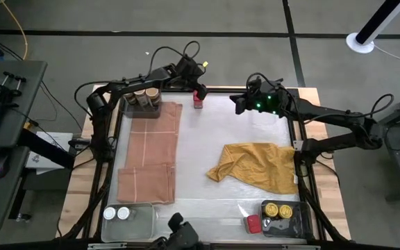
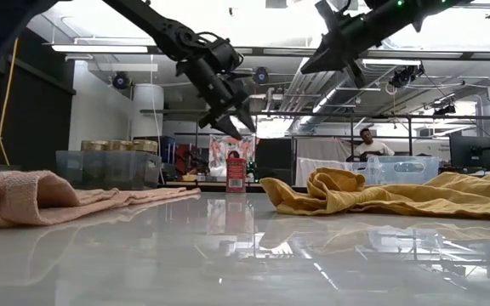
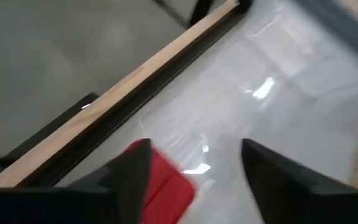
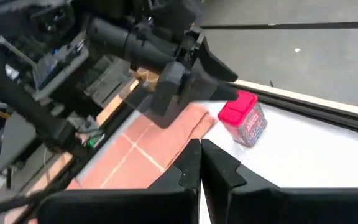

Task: Sort spices by type
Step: Put the top red seasoning can into the transparent bin

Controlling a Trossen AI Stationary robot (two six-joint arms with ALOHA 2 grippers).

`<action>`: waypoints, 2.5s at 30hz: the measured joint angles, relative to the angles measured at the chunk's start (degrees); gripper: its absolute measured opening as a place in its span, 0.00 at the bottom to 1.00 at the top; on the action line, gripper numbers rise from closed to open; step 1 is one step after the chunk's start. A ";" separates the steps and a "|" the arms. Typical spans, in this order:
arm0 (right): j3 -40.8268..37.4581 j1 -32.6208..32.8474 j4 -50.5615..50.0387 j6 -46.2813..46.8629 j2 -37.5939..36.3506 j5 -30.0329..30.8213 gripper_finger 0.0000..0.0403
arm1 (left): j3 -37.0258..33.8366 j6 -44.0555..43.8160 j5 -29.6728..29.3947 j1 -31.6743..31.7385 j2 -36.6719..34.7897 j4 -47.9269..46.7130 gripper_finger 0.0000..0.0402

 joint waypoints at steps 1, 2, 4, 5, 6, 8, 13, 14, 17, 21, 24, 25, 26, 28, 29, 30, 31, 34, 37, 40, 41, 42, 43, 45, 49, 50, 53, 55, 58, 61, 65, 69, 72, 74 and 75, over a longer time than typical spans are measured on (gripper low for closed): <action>0.00 -0.18 -0.20 -0.44 0.00 -0.70 0.00 | 0.00 0.02 -1.62 -0.02 0.00 -0.99 0.50; 0.00 -0.37 -0.47 -0.82 0.00 -1.22 0.00 | 0.00 0.39 -3.29 -0.01 0.00 -1.95 0.41; 0.00 -0.70 -0.71 -1.73 0.00 -2.62 0.00 | -0.26 1.56 -5.61 0.10 0.02 -2.53 0.18; 0.00 -0.90 -0.69 -2.26 0.00 -3.36 0.00 | -0.74 1.80 -6.30 0.11 0.01 -1.80 0.09; 0.00 -1.00 -0.69 -2.47 0.00 -3.72 0.00 | -1.10 1.80 -7.08 0.19 0.00 -1.37 0.05; 0.00 -1.05 -0.99 -2.75 0.00 -4.03 0.00 | -1.82 1.43 -9.01 0.51 0.01 -1.84 0.03; -0.02 -1.05 -1.86 -2.86 0.00 -4.16 0.00 | -2.81 -0.04 -10.76 1.31 2.11 -4.65 0.00; -0.02 -1.05 -2.08 -2.86 0.00 -4.16 0.00 | -2.82 -0.06 -10.79 1.31 2.61 -4.63 0.00; -0.02 -1.05 -2.09 -3.03 0.00 -4.16 0.00 | -2.80 -0.08 -11.00 1.01 3.17 -3.30 0.00; -0.02 -1.05 -2.31 -3.02 0.00 -4.16 0.00 | -2.78 -0.55 -12.04 0.00 3.65 -1.37 0.00; -0.02 -1.05 -2.38 -2.86 0.00 -4.16 0.00 | -2.78 -0.65 -12.44 -0.63 3.63 -0.04 0.00; -0.02 -1.05 -2.45 -2.86 0.00 -4.19 0.00 | -2.78 -0.90 -12.39 -0.84 3.51 0.14 0.00; -0.02 -1.05 -2.55 -2.86 0.00 -4.31 0.00 | -2.78 -0.95 -12.36 -1.09 3.41 0.37 0.00; -0.02 -1.05 -3.02 -2.86 0.00 -4.62 0.00 | -2.73 -0.67 -11.90 -1.58 3.34 0.35 0.00; -0.02 -1.05 -3.34 -2.86 0.00 -4.92 0.00 | -2.74 -0.22 -11.44 -1.88 3.35 -0.28 0.00; -0.02 -1.05 -3.64 -2.90 0.00 -5.06 0.00 | -2.75 0.28 -11.29 -2.31 3.37 -1.11 0.00; -0.02 -1.05 -4.04 -2.94 0.00 -5.18 0.00 | -2.75 0.44 -11.36 -2.75 3.36 -1.42 0.00; -0.04 -1.05 -5.20 -2.99 0.00 -5.21 0.00 | -2.75 -0.01 -11.35 -4.14 3.16 -0.87 0.00; -0.04 -1.05 -5.57 -3.00 0.00 -5.21 0.00 | -2.75 0.43 -11.41 -5.48 2.53 0.83 0.00; -0.04 -1.05 -5.63 -3.02 0.00 -5.19 0.00 | -2.68 0.43 -10.98 -6.83 2.91 -1.02 0.00; -0.04 -1.05 -5.71 -3.02 0.00 -5.21 0.00 | -2.73 0.41 -10.77 -7.38 3.32 -1.61 0.00; -0.04 -1.05 -5.74 -3.02 0.00 -5.21 0.00 | -2.71 0.43 -11.10 -8.06 3.53 -1.66 0.00; -0.04 -1.05 -5.74 -3.02 0.00 -5.19 0.00 | -2.64 0.44 -10.68 -8.82 3.61 -2.07 0.00; -0.04 -1.05 -5.74 -3.02 0.00 -5.20 0.00 | -2.62 0.46 -10.75 -10.72 3.92 -1.77 0.00; -0.04 -1.05 -5.77 -3.04 0.00 -5.28 0.00 | -2.58 0.43 -10.65 -14.46 4.97 -0.62 0.00; -0.04 -1.05 -5.76 -3.05 0.00 -5.30 0.00 | -2.50 0.45 -10.49 -15.45 5.30 0.07 0.00; -0.04 -1.05 -5.74 -3.93 0.00 -5.57 0.00 | -2.50 0.36 -7.40 -18.29 6.11 2.40 0.00; -0.04 -1.05 -5.76 -4.39 0.02 -6.35 0.00 | -2.60 -0.04 -5.15 -20.19 6.47 4.88 0.00; -0.04 -1.05 -5.74 -4.81 0.02 -6.82 0.00 | -2.80 0.30 -3.64 -22.56 6.67 8.59 0.00; -0.04 -1.03 -5.74 -5.46 0.02 -6.88 0.00 | -2.88 2.64 -2.81 -23.93 6.68 11.15 0.00; -0.04 -1.40 -5.85 -8.15 -0.26 -7.60 0.00 | -1.49 7.63 -2.75 -23.37 3.82 6.91 0.00; -0.04 -2.82 -6.51 -15.16 -0.70 -10.77 0.04 | -1.44 13.92 -3.23 -20.82 -0.88 -1.17 0.00; -0.04 -3.82 -8.44 -20.52 -0.54 -16.22 0.16 | -2.43 16.01 -3.37 -18.46 -5.09 -6.06 0.00; -0.04 -3.91 -11.55 -24.80 0.40 -20.30 0.28 | -4.34 15.64 -3.46 -16.65 -8.73 -5.90 0.00; -0.04 -3.62 -13.41 -27.06 1.31 -21.94 0.34 | -5.57 15.14 -3.51 -15.79 -10.55 -5.37 0.00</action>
